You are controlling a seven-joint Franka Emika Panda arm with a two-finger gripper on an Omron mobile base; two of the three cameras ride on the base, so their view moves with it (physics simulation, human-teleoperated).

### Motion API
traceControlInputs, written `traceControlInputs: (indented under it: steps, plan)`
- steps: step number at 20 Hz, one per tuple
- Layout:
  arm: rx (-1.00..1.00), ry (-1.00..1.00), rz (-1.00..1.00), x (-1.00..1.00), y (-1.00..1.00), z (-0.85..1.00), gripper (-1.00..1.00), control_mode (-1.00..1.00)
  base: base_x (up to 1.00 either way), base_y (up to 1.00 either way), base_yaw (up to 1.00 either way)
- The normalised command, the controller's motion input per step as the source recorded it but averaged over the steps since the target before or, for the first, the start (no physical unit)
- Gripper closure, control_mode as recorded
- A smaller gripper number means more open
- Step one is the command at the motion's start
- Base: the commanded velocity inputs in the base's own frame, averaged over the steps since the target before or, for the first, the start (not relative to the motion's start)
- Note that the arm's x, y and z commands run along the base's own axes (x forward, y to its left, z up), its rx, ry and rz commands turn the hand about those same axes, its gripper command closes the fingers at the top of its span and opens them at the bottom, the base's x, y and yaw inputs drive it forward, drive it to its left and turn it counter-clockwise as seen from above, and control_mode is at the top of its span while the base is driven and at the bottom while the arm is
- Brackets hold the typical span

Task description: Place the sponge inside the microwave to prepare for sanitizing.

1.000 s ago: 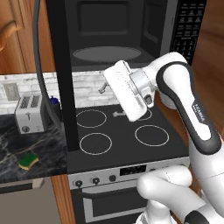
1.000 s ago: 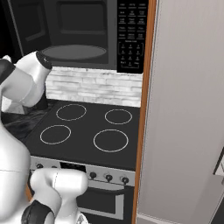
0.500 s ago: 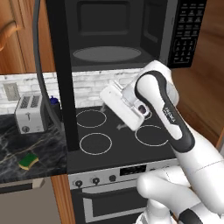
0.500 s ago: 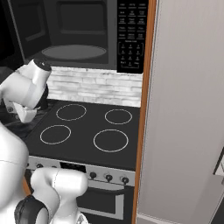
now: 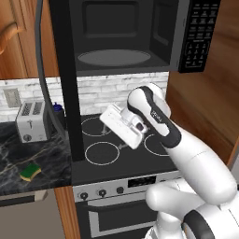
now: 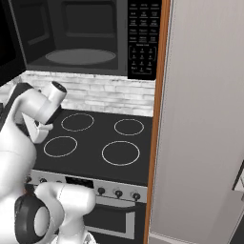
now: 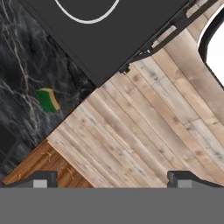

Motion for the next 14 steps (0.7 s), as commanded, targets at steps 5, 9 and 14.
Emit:
traceControlInputs:
  steps: [5,9,14]
  plan:
    - [-0.01,0.08,0.01,0.51,0.53,-0.36,-1.00,-1.00,0.00,0.00,0.00]
    - [-0.05,0.04,0.00,0.59,0.71,-0.48,-1.00,-1.00,0.00,0.00,0.00]
    - [-0.03,0.04,0.00,0.55,0.59,-0.46,-1.00,-1.00,0.00,0.00,0.00]
